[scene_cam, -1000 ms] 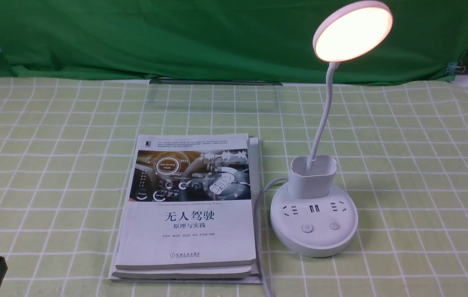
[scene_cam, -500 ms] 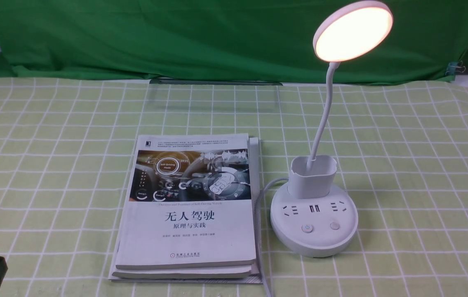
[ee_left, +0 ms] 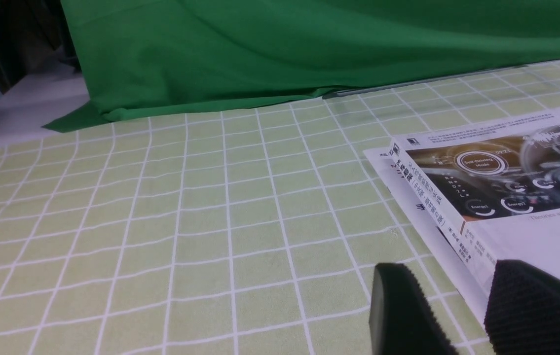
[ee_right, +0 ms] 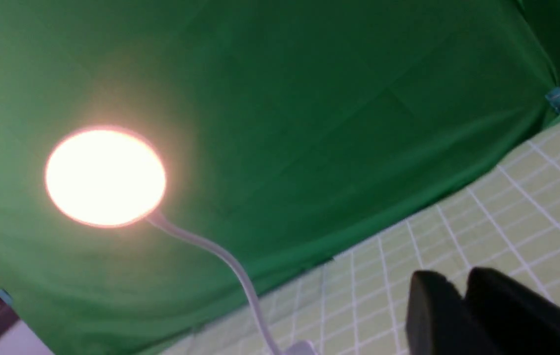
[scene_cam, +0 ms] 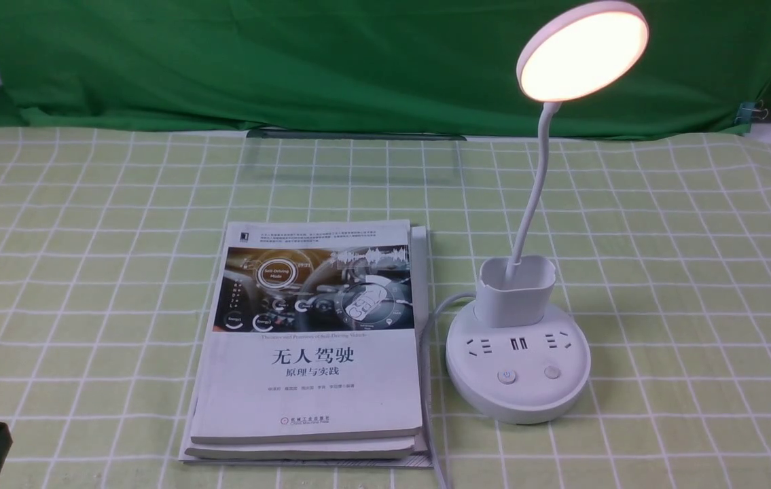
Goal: Turn off the desk lamp on the green coffee tablecloth by hand.
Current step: 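Press the power button on the lamp base to turn the lamp off with the right gripper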
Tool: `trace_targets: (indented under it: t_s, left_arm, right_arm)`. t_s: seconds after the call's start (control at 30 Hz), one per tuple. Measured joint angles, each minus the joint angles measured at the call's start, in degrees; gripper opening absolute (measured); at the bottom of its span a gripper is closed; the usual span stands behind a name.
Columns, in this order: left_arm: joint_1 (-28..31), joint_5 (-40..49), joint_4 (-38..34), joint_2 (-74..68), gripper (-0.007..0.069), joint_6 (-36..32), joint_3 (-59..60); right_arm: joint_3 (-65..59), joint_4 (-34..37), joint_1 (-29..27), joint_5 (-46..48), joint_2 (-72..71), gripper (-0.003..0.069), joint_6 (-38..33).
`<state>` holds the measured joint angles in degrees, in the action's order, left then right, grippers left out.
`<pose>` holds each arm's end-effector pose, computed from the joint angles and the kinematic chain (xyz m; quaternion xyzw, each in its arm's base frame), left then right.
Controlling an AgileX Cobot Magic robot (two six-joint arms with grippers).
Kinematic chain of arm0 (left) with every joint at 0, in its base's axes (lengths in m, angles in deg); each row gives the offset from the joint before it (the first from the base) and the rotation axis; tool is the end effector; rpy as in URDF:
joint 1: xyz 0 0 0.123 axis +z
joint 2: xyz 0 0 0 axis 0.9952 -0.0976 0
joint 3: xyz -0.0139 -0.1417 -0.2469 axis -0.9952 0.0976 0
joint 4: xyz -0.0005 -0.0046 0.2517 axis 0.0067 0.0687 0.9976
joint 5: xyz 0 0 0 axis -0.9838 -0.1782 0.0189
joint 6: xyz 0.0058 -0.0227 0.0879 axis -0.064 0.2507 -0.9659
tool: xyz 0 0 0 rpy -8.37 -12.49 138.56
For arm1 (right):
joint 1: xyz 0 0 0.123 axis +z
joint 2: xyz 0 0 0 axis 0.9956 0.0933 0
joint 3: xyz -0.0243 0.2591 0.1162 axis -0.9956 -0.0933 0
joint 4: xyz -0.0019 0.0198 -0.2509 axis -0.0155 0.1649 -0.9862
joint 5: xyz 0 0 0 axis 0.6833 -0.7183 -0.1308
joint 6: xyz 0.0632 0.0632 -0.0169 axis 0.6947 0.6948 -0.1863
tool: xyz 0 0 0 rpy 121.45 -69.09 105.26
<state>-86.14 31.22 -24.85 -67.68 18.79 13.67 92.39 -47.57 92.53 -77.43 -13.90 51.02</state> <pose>0.0556 -0.0047 0.1912 0.0879 0.7473 0.0347 0.6577 0.0548 0.0070 0.2417 0.1238 0.6247 0.2479 0.7300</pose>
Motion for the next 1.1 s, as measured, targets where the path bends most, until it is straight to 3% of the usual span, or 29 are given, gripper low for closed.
trace_targets:
  t_s: [0.07,0.2,0.33,0.4,0.53,0.87,1.1]
  left_arm:
    - [0.0,0.0,0.0,0.0,0.0242,0.0,0.0]
    - [0.0,0.0,0.0,0.0,0.0242,0.0,0.0]
    - [0.0,0.0,0.0,0.0,0.0242,0.0,0.0]
    - [0.0,0.0,0.0,0.0,0.0242,0.0,0.0]
    - [0.0,0.0,0.0,0.0,0.0242,0.0,0.0]
    - [0.0,0.0,0.0,0.0,0.0242,0.0,0.0]
    - [0.0,0.0,0.0,0.0,0.0242,0.0,0.0]
  right_arm:
    - [8.2,-0.8,0.9,10.8,5.3,0.0043,-6.8]
    - [25.7,-1.1,3.0,31.0,19.4,0.0042,-18.5]
    - [38.0,-1.1,3.6,48.2,35.4,0.0042,-24.6]
    - [42.1,-1.1,3.7,52.4,42.3,0.0042,-25.7]
    - [45.7,-0.7,4.3,53.8,54.7,0.0041,-26.3]
    - [50.4,-0.2,17.4,42.9,83.5,0.0041,-27.3]
    - [58.9,0.0,19.1,40.9,94.6,0.0041,-27.6]
